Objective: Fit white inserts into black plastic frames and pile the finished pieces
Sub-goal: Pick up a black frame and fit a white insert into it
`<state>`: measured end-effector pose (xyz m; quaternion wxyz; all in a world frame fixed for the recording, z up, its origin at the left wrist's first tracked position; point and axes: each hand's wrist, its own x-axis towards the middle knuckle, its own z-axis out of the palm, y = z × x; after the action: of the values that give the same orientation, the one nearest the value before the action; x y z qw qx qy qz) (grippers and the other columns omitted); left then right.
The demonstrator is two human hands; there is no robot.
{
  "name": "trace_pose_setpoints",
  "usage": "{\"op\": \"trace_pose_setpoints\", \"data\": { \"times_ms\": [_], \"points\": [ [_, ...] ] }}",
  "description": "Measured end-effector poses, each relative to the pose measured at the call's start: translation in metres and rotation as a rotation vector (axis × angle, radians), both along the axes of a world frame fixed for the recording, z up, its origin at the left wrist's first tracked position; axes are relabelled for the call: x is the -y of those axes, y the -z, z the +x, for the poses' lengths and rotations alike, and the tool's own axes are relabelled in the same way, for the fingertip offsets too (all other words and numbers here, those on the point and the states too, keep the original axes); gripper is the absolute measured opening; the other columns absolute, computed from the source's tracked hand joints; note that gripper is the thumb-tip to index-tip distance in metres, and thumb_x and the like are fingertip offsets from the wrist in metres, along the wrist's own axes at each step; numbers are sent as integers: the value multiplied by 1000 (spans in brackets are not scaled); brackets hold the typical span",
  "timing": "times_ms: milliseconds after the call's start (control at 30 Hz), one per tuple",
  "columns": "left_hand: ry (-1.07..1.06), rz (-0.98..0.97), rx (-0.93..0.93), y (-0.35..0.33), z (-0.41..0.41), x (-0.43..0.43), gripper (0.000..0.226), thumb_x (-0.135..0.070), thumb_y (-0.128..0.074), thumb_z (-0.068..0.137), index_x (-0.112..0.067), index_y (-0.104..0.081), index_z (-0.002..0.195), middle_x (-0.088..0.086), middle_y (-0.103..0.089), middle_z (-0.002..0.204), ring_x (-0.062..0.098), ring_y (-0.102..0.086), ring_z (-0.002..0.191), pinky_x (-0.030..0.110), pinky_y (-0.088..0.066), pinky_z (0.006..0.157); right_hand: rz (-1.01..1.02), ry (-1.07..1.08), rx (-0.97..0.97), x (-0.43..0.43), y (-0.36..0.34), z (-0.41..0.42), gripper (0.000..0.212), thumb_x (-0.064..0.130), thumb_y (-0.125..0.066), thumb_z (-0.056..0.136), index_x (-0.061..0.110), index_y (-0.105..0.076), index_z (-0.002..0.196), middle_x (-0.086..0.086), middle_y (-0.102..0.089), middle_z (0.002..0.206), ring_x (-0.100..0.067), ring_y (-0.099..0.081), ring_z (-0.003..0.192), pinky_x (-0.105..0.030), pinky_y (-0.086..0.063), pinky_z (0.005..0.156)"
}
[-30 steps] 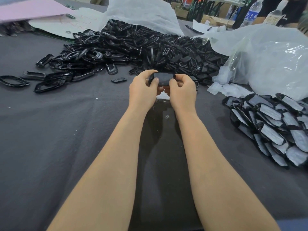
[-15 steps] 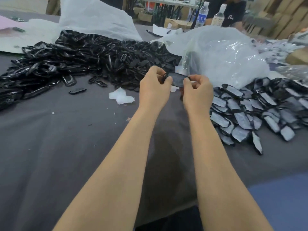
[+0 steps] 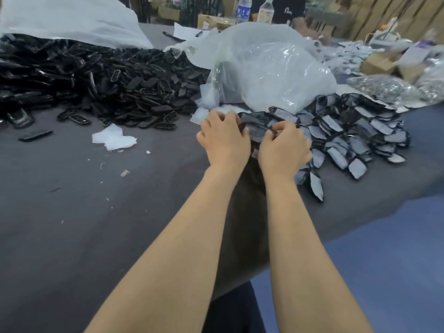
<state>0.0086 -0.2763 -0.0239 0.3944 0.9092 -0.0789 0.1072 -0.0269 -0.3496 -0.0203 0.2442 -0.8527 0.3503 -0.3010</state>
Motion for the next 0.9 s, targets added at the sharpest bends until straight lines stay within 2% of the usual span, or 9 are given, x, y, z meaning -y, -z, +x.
{"op": "trace_pose_setpoints", "data": {
  "times_ms": [133,233,333,400,533,667,767,833,900],
  "points": [
    [-16,-184,-31,-5,5,-13,30,-33,-58,93,-18,-56,120,5,-46,128,26,-41,122,38,-32,101,-10,-38,136,-14,-7,2,24,19,-50,93,20,-59,115,-4,-56,119,-25,-44,117,-36,-29,96],
    [-45,-378,-18,-11,14,-42,25,-24,-58,93,-14,-59,116,8,-51,123,24,-49,113,36,-39,101,22,-186,263,-41,-13,11,20,13,-51,92,16,-62,107,-4,-60,109,-22,-50,106,-33,-35,93],
    [-125,-512,15,-13,24,-84,19,-17,-56,93,-11,-60,111,7,-58,117,15,-53,96,19,-40,88,73,-382,286,-84,-14,26,16,13,-52,91,13,-63,102,-5,-64,103,-22,-55,98,-26,-38,83],
    [-209,-565,41,-12,30,-118,17,-15,-53,94,-11,-60,109,5,-60,113,9,-51,90,14,-39,80,108,-519,239,-115,-11,38,17,14,-52,92,11,-64,103,-5,-66,103,-24,-58,97,-29,-42,86],
    [-382,-666,21,-8,44,-190,14,-12,-48,94,-18,-57,103,-5,-57,94,9,-52,83,19,-41,73,104,-787,2,-175,-4,65,23,17,-50,94,13,-64,112,-8,-65,111,-25,-58,104,-34,-45,89],
    [-578,-793,6,-2,54,-252,18,-9,-42,93,-21,-54,99,-8,-53,89,14,-50,85,28,-44,78,60,-939,-137,-230,2,86,30,16,-45,96,12,-63,119,-10,-59,124,-28,-53,114,-36,-44,95],
    [-660,-961,-64,3,61,-284,24,-8,-37,95,-18,-55,108,0,-57,98,16,-50,83,25,-42,72,10,-976,-169,-265,9,97,34,9,-43,95,10,-61,123,-11,-55,129,-27,-50,120,-33,-39,96],
    [-682,-1169,-99,3,65,-299,30,-6,-35,97,-11,-54,120,-1,-54,88,13,-50,75,20,-42,65,30,-989,-137,-284,12,103,37,2,-41,92,7,-60,124,-14,-54,129,-29,-49,120,-34,-39,95],
    [-697,-1229,-117,4,69,-311,34,-4,-34,97,-7,-54,125,0,-54,86,12,-50,72,20,-40,61,29,-1038,-109,-301,14,110,42,0,-39,91,7,-56,128,-14,-53,133,-30,-46,124,-36,-37,100]
  ]
}}
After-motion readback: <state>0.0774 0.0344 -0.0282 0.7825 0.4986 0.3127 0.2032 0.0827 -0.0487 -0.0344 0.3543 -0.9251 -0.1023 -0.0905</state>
